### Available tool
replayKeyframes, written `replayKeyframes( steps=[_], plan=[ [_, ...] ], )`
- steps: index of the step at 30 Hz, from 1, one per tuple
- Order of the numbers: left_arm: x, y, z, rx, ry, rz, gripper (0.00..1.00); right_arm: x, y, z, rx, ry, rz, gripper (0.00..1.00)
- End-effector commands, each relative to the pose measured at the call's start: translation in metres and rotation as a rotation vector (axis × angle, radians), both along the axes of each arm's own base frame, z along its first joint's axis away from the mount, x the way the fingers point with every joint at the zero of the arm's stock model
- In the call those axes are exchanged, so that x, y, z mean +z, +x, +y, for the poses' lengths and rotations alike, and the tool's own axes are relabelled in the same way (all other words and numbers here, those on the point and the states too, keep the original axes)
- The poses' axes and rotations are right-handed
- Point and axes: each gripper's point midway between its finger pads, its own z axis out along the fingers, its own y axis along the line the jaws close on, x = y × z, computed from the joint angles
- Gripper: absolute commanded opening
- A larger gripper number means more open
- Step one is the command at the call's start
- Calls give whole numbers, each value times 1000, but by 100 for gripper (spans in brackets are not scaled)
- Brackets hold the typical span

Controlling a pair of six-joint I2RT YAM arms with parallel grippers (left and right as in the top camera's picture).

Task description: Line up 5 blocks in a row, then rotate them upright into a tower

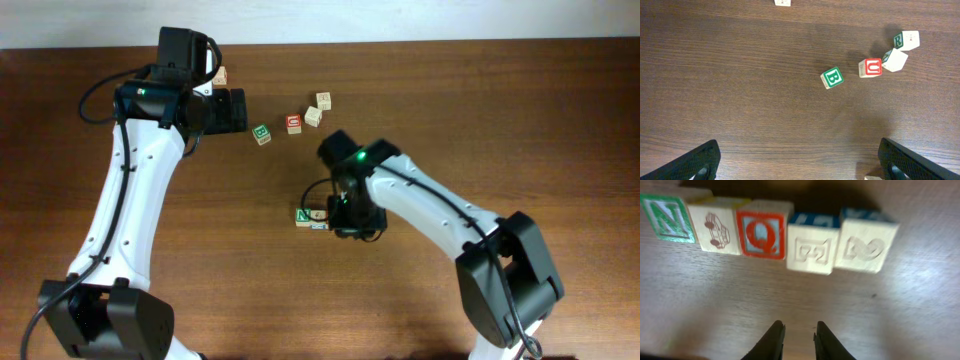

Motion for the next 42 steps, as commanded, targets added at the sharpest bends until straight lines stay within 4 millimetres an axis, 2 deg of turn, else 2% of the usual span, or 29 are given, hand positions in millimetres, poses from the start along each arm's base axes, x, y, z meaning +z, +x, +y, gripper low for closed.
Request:
replayKeyframes(
  steps=[1, 7, 18, 25, 42],
  plan=[
    [4, 4, 2, 18, 4, -14, 99, -6, -2, -7, -107, -89, -41, 23],
    [4, 4, 2, 18, 4, -14, 99, -18, -3, -6, -102, -98, -28, 29],
    [4, 4, 2, 18, 4, -14, 99, -34, -9, -10, -103, -116, 2, 29],
    [4, 4, 2, 18, 4, -14, 99, -45, -5, -15, -134, -107, 34, 29],
    [4, 4, 2, 18, 4, -14, 99, -46, 7, -17, -152, -80, 14, 29]
  ],
)
